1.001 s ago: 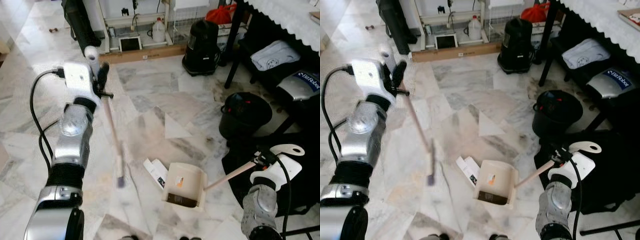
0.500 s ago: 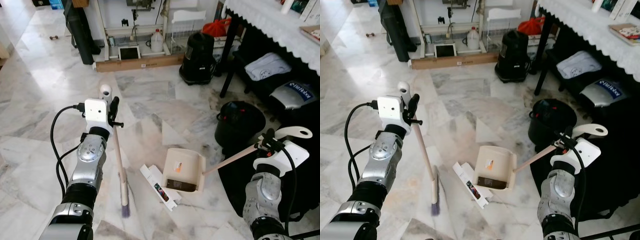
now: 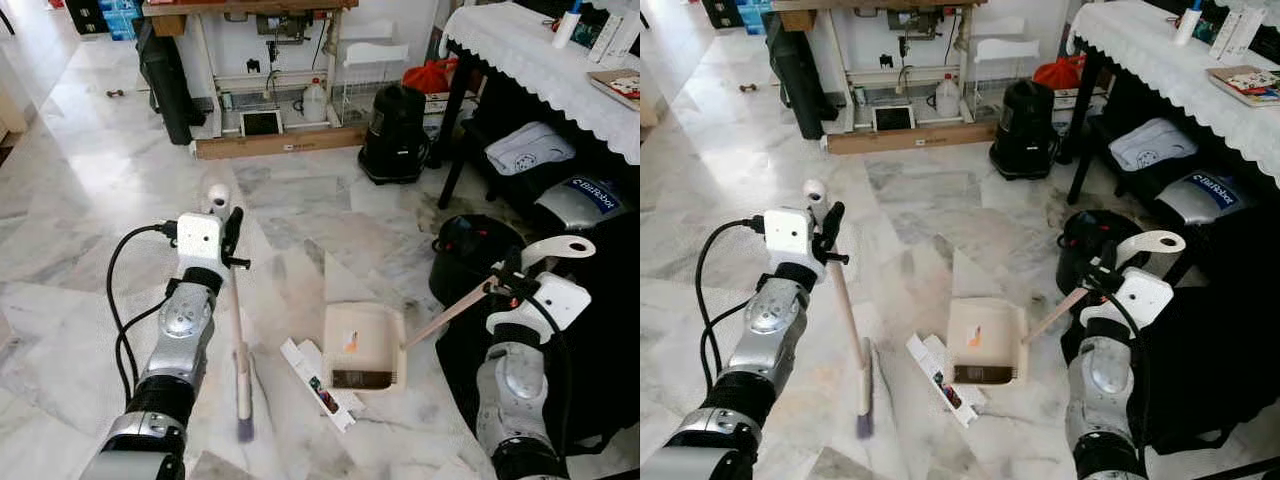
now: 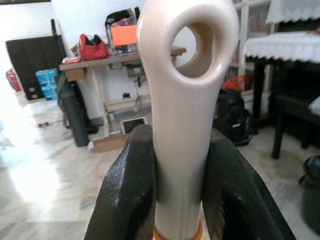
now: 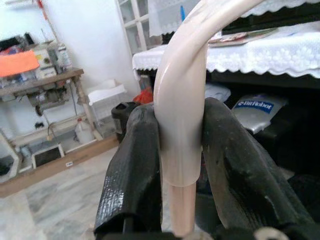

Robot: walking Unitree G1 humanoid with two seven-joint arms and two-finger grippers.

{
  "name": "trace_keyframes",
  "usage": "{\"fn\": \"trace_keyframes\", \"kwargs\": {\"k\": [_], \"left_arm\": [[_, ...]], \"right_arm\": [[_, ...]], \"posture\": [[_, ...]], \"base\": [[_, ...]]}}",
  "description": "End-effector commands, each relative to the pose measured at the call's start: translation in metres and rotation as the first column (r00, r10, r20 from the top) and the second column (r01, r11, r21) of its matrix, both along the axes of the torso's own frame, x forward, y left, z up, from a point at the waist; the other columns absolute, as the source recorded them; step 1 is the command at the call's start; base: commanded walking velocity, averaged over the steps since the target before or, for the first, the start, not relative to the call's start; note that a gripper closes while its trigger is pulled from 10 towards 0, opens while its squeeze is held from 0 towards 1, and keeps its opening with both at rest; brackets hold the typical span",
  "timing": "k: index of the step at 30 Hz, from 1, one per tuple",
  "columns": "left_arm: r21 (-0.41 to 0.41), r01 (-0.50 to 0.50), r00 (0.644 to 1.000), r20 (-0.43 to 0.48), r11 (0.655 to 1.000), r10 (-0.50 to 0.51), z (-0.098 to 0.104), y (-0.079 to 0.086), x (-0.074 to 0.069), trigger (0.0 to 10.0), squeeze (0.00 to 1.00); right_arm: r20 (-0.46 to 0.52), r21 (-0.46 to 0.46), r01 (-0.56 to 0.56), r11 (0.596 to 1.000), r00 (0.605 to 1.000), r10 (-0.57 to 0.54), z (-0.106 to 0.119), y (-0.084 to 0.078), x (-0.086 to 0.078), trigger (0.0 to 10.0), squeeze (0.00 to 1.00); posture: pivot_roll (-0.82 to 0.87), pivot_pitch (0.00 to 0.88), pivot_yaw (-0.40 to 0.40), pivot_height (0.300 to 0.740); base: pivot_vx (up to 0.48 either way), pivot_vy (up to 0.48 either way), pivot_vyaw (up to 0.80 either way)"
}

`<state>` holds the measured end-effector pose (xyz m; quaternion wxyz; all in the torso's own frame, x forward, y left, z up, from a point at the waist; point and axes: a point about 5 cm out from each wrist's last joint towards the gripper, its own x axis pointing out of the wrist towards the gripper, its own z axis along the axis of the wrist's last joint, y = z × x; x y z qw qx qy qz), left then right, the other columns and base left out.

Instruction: Sweep floor

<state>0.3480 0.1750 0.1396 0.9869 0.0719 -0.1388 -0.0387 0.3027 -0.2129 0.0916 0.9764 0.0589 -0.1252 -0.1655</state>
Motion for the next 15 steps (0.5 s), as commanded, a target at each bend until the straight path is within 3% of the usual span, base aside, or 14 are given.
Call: {"fn": "trace_keyframes", "kwargs": {"k": [1, 7, 15], "left_arm": [[0.033, -0.014, 1.0, -0.001, 0.999, 0.015, -0.004, 0.007, -0.003, 10.0, 0.0], [0.029, -0.035, 0.999, -0.018, 0.999, 0.036, -0.014, 0.011, -0.01, 10.0, 0.0], [0.017, -0.043, 0.999, -0.033, 0.999, 0.043, -0.027, 0.008, -0.023, 10.0, 0.0]], "right_arm": [[0.063, -0.055, -0.029, 0.998, 0.997, 0.032, 0.015, 0.006, 0.001, 10.0, 0.0], [0.034, -0.172, -0.086, 0.981, 0.995, 0.093, 0.009, 0.016, -0.007, 10.0, 0.0], [0.07, -0.109, -0.058, 0.992, 0.995, 0.066, 0.016, 0.01, -0.01, 10.0, 0.0]], "posture": [[0.01, 0.0, 0.004, 0.74], [0.01, 0.0, 0.001, 0.74], [0.02, 0.0, -0.023, 0.74]], "base": [[0.0, 0.0, 0.0], [0.0, 0.0, 0.0], [0.0, 0.0, 0.0]]}}
